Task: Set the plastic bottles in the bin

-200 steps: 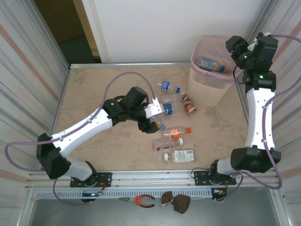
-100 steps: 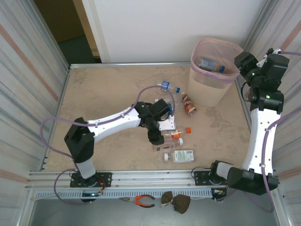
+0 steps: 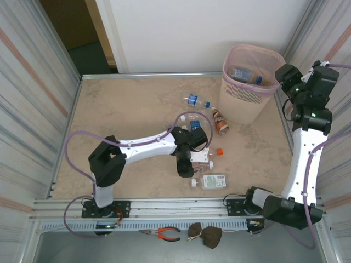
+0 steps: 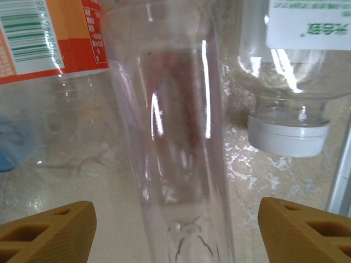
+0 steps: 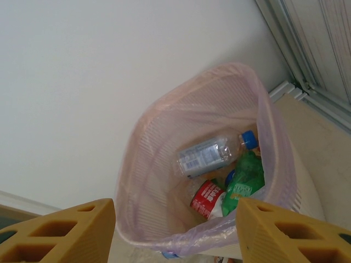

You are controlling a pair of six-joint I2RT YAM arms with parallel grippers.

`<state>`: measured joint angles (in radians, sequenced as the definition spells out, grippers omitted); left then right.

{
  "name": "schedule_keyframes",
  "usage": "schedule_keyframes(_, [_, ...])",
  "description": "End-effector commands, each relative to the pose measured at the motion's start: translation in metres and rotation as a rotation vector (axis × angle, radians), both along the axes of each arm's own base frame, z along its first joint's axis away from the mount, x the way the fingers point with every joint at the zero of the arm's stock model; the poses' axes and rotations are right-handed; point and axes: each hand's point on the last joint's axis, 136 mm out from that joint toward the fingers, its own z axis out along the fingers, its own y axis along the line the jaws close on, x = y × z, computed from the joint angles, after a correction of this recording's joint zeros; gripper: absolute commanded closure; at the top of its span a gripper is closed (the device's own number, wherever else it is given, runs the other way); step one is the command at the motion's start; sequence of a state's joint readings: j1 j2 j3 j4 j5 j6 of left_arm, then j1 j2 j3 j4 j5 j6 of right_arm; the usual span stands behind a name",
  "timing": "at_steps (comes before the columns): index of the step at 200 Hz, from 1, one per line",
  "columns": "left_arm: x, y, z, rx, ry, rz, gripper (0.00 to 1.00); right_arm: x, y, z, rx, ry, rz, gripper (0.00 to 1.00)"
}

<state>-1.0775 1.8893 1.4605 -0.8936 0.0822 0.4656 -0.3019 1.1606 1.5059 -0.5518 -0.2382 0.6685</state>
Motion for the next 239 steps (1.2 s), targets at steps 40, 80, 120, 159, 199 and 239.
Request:
schedule_keyframes(40, [0.001, 0.002, -0.015, 0.068, 0.001, 0.01, 0.24, -0.008, 0.002, 0.003, -0.016, -0.014, 0.014, 0.42])
schedule_keyframes(80, [0.003, 0.004, -0.028, 0.096, 0.002, 0.012, 0.27, -0.01, 0.001, 0.003, -0.014, -0.014, 0.011, 0.42])
schedule_keyframes(120, [0.003, 0.004, -0.037, 0.107, 0.007, 0.012, 0.31, -0.011, 0.0, 0.003, -0.014, -0.014, 0.006, 0.42])
schedule_keyframes(159, [0.003, 0.005, -0.037, 0.108, 0.004, 0.011, 0.37, -0.012, 0.0, 0.005, -0.015, -0.018, 0.005, 0.42])
schedule_keyframes(199, [0.003, 0.005, -0.031, 0.093, -0.005, 0.003, 0.46, -0.013, 0.0, 0.007, -0.015, -0.021, 0.003, 0.43])
schedule_keyframes(239, [0.002, 0.004, -0.018, 0.061, -0.015, -0.002, 0.51, -0.015, 0.0, 0.011, -0.016, -0.027, 0.001, 0.43])
